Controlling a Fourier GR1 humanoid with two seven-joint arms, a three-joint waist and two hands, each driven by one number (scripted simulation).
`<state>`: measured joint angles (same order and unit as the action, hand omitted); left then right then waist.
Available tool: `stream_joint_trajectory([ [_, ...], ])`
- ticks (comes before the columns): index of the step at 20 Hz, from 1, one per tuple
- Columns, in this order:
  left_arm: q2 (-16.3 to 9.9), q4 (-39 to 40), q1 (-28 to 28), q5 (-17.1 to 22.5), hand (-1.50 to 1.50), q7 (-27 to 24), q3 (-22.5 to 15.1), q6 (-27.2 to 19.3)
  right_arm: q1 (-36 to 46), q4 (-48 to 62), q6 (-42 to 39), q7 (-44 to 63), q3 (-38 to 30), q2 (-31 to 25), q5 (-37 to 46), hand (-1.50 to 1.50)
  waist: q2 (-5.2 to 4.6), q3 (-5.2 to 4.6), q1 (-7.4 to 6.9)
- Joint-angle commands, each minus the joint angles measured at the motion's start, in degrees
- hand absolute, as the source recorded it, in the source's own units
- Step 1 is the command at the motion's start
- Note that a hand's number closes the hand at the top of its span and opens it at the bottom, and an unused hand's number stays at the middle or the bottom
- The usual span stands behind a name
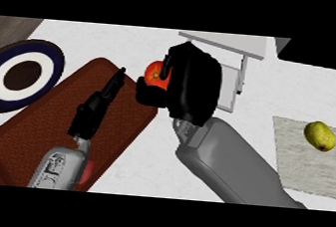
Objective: Pick the tomato from the placemat and place it in the tiered shelf
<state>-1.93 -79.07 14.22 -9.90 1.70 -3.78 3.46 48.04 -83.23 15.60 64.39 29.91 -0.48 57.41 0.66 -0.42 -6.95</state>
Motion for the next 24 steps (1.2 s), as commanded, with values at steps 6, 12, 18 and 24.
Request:
stream_joint_trajectory([
  [6, 0.45, 1.78, -1.83, -0.31, 0.0, -1.57, 0.3, -0.93, 16.62, 6.5, 0.3, 20.71, 1.05, 0.44, 9.85, 1.5, -0.04, -0.01, 1.81],
  [12, -0.29, 0.28, 0.19, -0.49, 0.0, -0.66, 1.04, -1.35, 26.72, 12.31, -4.66, 20.81, -4.09, 0.44, 12.27, 1.5, -0.09, 0.07, 2.37],
  [18, -0.39, -0.89, -1.0, -0.14, 0.0, -0.05, 1.16, -1.23, 32.87, 18.71, -5.51, 20.82, -8.66, 0.44, 13.85, 1.5, -0.23, 0.16, 2.78],
  [24, -0.15, 0.18, -0.92, 0.02, 0.0, -0.63, 1.5, -1.4, 39.16, 24.33, -5.92, 20.82, -12.72, 0.44, 17.0, 1.5, -0.47, 0.17, 3.64],
])
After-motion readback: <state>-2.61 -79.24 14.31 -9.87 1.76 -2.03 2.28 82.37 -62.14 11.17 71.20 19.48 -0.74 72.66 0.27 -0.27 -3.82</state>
